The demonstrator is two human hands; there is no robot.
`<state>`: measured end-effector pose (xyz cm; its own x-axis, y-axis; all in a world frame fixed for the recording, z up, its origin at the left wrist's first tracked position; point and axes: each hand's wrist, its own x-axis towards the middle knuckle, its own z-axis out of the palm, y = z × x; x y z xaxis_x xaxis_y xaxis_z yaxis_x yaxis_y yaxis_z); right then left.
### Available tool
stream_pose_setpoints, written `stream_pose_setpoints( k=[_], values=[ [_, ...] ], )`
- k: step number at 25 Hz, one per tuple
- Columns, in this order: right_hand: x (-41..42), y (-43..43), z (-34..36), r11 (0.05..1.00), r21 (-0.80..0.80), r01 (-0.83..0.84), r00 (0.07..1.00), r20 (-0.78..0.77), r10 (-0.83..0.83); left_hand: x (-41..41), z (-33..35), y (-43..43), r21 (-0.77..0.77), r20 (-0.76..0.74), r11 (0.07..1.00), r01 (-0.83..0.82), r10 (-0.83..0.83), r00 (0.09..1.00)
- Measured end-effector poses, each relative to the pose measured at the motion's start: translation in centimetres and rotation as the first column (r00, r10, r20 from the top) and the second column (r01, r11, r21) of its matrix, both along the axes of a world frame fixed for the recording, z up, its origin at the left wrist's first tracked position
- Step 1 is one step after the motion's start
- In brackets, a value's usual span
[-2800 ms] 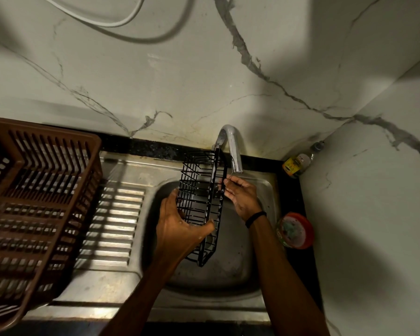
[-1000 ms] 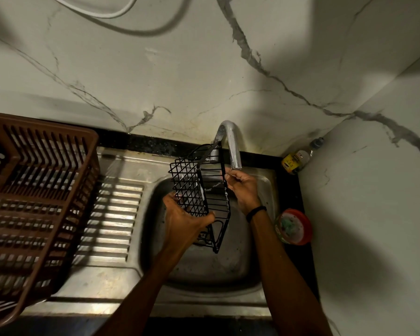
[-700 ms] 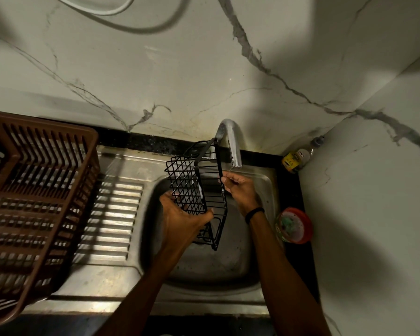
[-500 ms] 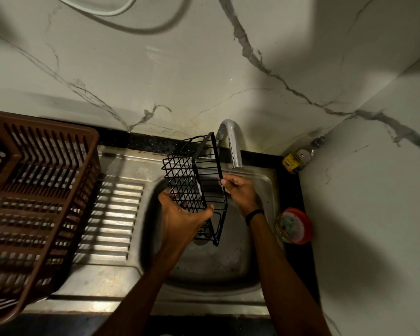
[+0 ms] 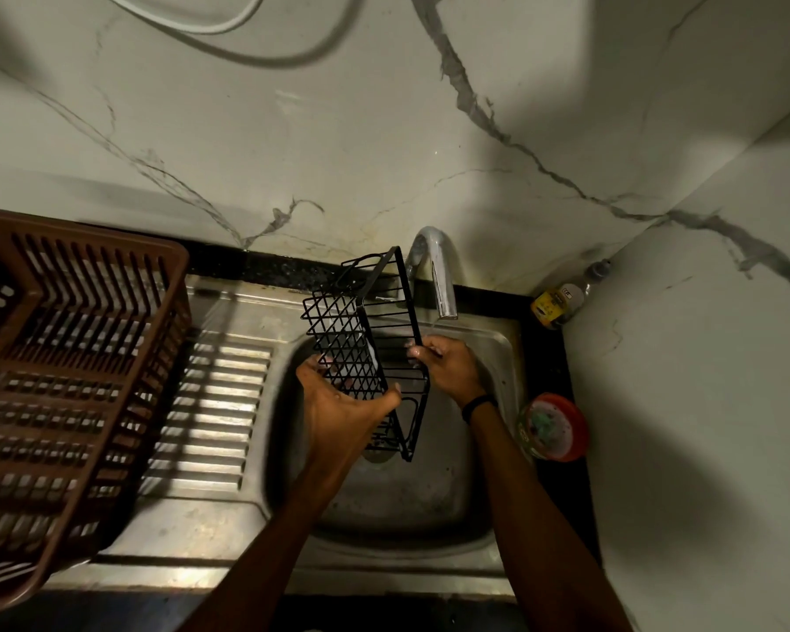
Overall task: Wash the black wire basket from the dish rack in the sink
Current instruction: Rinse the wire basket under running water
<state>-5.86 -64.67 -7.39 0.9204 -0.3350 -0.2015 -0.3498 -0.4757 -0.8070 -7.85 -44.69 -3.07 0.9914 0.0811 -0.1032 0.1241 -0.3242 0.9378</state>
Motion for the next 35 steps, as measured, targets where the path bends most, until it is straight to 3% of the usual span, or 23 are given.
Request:
stream_pose_setpoints(
  k=[2,7,10,12,14,16,18,29,32,35],
  values=[
    [-0.2,-0.4,-0.5,0.998,-0.044,-0.041,0.997,-0.065,0.038,0.3,-0.5,0.3,-0.020,0.000,0.999,-0.035,0.035,0.999],
    [0.4,-0.5,0.0,1.000,-0.002,0.004,1.000,0.024,-0.004,0.2,0.1,0.1,-0.137,0.042,0.989,-0.054,0.060,0.997],
    [0.1,-1.1,-0.6,0.998,0.047,-0.046,0.997,-0.056,0.049,0.1,0.4,0.2,-0.172,0.081,0.983,-0.072,0.087,0.993],
    [0.0,-1.3,-1.1,0.995,0.101,0.005,0.995,-0.100,0.005,-0.1,0.8,0.0,-0.212,0.065,0.974,-0.084,0.100,0.993],
    [0.3,-0.7,-1.1,0.921,0.339,0.190,0.978,-0.151,-0.146,-0.4,0.9,-0.1,-0.255,0.041,0.963,-0.089,0.102,0.994],
    [0.8,0.1,-0.5,0.760,0.558,0.334,0.942,-0.211,-0.260,-0.5,1.1,0.0,-0.303,0.012,0.949,-0.085,0.093,0.996],
    [1.4,0.9,0.2,0.655,0.644,0.395,0.917,-0.230,-0.326,-0.8,1.8,0.3,-0.279,-0.025,0.958,-0.070,0.065,0.998],
    [0.9,2.2,-1.3,0.645,0.617,0.451,0.887,-0.230,-0.400,-2.1,4.5,3.0,-0.286,0.013,0.958,0.025,-0.022,1.000],
    [1.2,1.9,-1.8,0.662,0.592,0.460,0.881,-0.210,-0.424,-1.2,5.6,3.7,-0.362,-0.087,0.931,-0.049,0.019,0.996],
    [1.8,1.5,-1.6,0.661,0.599,0.451,0.883,-0.195,-0.426,0.3,7.2,4.9,-0.246,-0.153,0.969,-0.034,-0.004,0.988]
  ],
)
